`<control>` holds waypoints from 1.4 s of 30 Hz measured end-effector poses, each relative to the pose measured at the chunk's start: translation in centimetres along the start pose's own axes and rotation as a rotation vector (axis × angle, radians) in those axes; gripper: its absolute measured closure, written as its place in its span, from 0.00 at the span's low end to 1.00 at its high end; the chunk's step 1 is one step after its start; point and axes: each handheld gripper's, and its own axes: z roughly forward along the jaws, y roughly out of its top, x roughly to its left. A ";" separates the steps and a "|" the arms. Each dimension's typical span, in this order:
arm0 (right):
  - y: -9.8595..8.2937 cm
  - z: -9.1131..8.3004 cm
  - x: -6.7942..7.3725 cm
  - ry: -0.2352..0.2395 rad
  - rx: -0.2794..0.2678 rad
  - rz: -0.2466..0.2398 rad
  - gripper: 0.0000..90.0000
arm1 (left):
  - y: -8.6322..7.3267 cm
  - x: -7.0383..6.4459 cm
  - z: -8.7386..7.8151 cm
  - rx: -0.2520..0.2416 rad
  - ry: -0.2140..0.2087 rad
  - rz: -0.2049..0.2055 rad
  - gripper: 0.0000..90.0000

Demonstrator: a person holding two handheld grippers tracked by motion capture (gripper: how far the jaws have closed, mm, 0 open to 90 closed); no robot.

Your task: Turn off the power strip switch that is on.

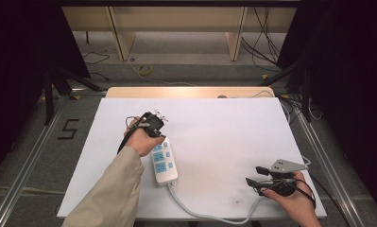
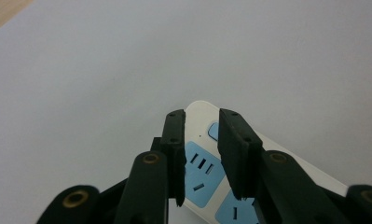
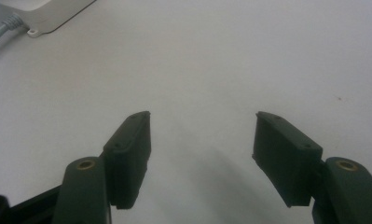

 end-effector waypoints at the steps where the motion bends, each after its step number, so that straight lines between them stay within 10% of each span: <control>1: 0.0 0.0 0.0 0.000 0.000 0.000 0.42 | -0.1 0.1 -0.1 -0.003 0.000 -0.002 0.78; 42: 0.1 0.0 0.0 -0.004 -0.004 0.000 0.42 | -7.2 2.4 -2.8 -0.124 -0.019 -0.115 0.45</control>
